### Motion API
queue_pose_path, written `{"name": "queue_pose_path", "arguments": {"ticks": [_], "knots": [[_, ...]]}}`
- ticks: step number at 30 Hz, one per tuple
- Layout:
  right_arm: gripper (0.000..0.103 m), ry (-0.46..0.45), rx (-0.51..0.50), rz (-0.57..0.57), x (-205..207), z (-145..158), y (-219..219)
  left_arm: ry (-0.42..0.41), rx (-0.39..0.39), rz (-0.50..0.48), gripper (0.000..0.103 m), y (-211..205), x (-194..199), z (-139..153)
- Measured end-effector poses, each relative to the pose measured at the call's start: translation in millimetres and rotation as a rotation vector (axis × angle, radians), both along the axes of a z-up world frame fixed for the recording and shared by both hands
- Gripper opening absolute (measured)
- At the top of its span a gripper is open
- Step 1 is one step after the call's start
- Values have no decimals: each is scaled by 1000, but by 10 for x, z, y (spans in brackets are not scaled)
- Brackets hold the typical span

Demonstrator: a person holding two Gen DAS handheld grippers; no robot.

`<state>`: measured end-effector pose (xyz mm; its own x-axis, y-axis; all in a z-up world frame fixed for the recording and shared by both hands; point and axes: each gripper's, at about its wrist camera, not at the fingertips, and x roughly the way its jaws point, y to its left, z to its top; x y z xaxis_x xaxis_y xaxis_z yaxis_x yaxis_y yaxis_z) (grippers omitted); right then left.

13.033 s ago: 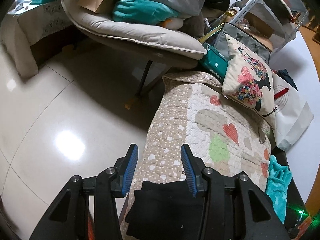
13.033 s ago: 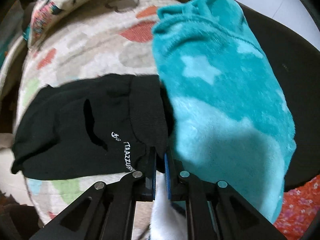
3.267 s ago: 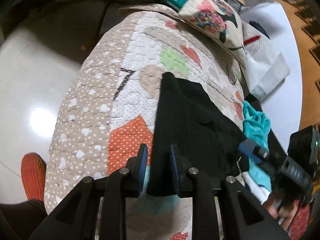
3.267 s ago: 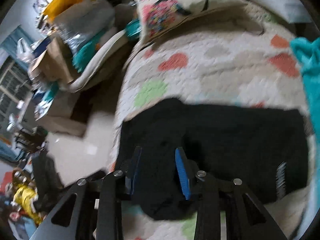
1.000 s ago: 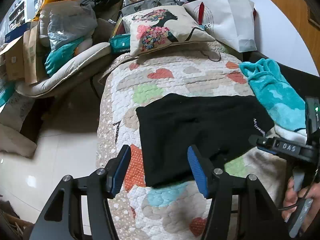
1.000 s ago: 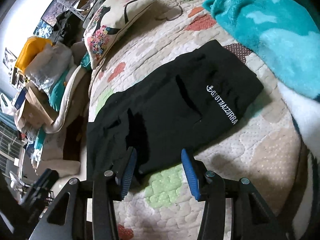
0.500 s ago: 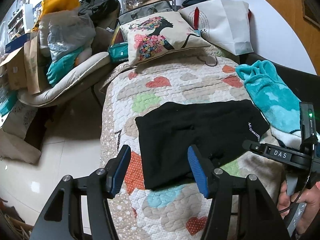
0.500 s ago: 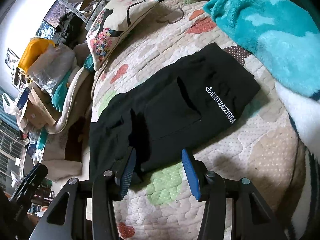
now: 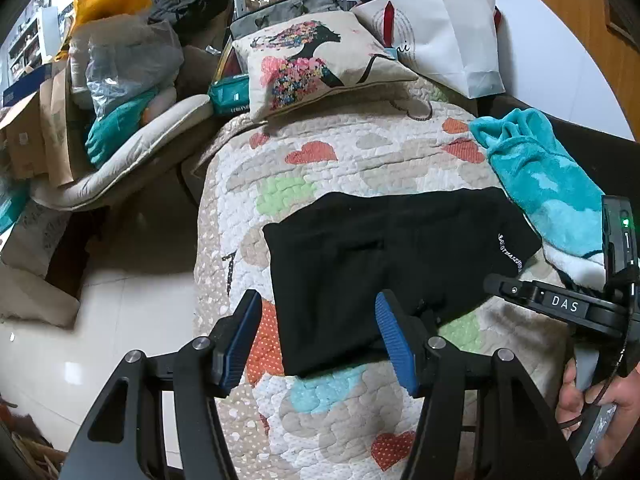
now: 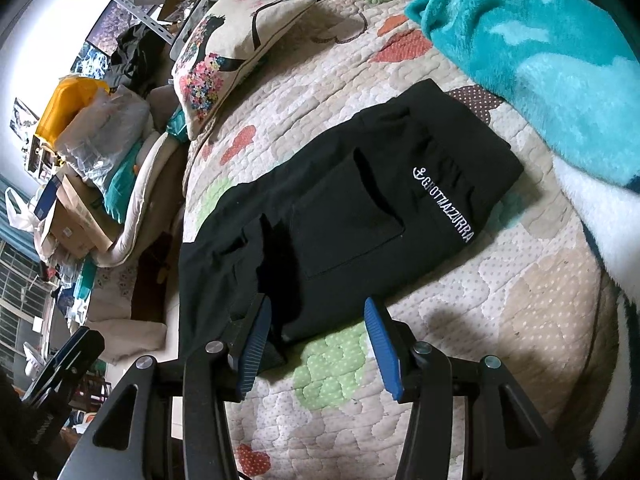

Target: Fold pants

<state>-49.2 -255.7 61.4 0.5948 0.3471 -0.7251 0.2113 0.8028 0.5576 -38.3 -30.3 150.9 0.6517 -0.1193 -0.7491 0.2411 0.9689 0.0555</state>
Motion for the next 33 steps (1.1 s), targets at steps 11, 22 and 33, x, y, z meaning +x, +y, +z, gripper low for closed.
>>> {"name": "queue_pose_path", "arguments": {"ticks": [11,22,33], "knots": [[55,32,-16,-86,-71,-103,-258,128,-87,-98,59,-204,509,-132],[60,77,-6,-299,-27,-311,-688,317,-156,-410,59,-1428,1477,-425],[62,46,-69,-388,276,-396,-819,419,-153,-631,58,-2770,2038,-838]]}}
